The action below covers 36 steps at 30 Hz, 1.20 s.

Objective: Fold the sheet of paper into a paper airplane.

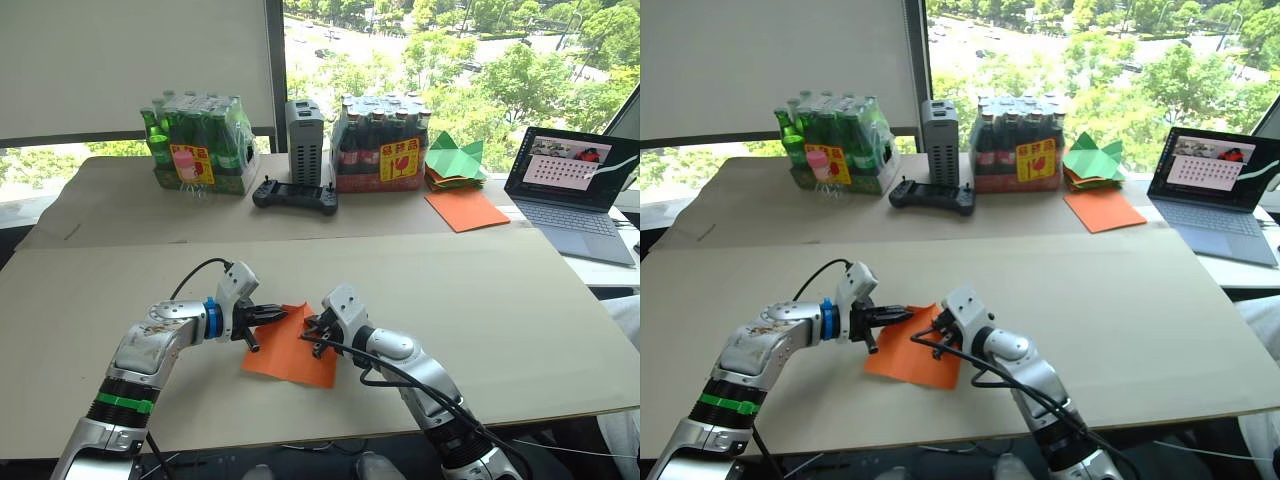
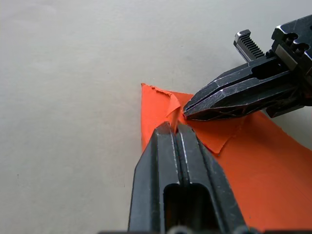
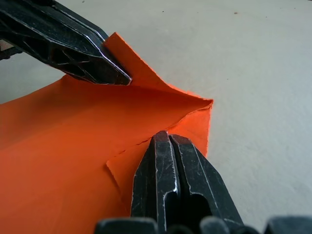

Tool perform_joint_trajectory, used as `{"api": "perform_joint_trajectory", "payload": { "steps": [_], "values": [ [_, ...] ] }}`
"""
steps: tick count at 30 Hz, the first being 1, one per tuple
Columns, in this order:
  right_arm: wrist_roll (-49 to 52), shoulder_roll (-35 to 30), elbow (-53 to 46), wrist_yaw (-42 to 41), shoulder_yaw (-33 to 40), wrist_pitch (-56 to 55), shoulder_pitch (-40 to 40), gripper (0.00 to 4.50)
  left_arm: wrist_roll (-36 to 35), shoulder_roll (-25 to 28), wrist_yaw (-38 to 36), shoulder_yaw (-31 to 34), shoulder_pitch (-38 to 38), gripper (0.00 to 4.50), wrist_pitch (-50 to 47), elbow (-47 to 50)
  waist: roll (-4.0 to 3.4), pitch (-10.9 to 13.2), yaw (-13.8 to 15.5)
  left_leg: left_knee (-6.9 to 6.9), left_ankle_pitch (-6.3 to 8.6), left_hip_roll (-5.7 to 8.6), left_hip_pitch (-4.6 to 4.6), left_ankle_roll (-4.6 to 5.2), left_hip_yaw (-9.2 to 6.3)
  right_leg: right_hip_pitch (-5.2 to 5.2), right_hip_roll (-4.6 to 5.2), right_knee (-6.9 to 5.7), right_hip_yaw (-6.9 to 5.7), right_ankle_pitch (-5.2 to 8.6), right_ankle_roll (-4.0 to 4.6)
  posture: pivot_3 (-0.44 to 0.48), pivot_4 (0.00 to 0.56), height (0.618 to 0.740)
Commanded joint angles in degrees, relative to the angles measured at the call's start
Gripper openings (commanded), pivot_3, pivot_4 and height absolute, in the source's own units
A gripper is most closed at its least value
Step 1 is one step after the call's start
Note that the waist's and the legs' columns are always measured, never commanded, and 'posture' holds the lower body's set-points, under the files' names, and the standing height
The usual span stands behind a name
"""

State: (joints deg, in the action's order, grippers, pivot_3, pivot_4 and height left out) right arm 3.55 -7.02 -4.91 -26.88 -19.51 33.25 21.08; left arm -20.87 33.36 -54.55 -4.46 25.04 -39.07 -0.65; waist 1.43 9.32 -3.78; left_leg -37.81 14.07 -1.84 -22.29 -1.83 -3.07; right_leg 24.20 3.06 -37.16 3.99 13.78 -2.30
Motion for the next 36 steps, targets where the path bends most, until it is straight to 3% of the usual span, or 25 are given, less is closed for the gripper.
{"api": "perform_joint_trajectory", "payload": {
  "steps": [1,9,17,23,36],
  "values": [
    [0.1,0.4,-0.4,0.4,0.2,0.1,0.2,0.0,-0.5,0.3,-0.5,0.0,0.0,0.03,0.5,1.4,0.0,0.0,0.0,0.0,0.0,0.0,0.0,0.0,0.0,0.0,0.0,0.0,0.0,0.0,0.0,0.0,0.15,0.74],
    [0.0,0.4,-0.4,0.5,0.3,0.1,0.2,0.0,1.2,0.9,0.0,-1.8,1.4,0.03,1.2,5.0,0.0,0.0,0.0,0.0,0.0,0.0,0.0,0.0,0.0,0.0,0.0,0.0,0.0,0.0,0.0,0.0,0.15,0.74],
    [0.1,0.9,-0.3,1.0,0.2,0.1,0.4,0.0,8.0,2.0,2.2,-8.0,2.5,0.03,3.5,7.8,0.0,0.0,0.3,0.0,0.0,0.01,0.0,0.0,0.0,-0.01,0.01,0.01,0.0,0.0,0.0,0.0,0.15,0.74],
    [0.2,1.1,-0.4,1.5,0.6,0.1,0.6,0.0,14.2,3.6,3.1,-11.5,1.5,0.03,8.7,5.2,0.0,0.0,0.3,0.0,0.0,0.01,0.0,0.0,0.01,0.0,0.0,0.01,0.0,0.0,0.0,0.0,0.15,0.74],
    [1.9,4.4,0.5,4.0,4.6,-4.0,1.5,0.0,18.1,1.8,3.9,-13.6,0.5,0.03,12.3,3.9,0.0,0.0,0.6,0.0,0.0,0.02,-0.01,0.0,0.01,-0.02,0.01,0.01,0.0,0.0,0.0,0.0,0.15,0.74]
  ]
}}
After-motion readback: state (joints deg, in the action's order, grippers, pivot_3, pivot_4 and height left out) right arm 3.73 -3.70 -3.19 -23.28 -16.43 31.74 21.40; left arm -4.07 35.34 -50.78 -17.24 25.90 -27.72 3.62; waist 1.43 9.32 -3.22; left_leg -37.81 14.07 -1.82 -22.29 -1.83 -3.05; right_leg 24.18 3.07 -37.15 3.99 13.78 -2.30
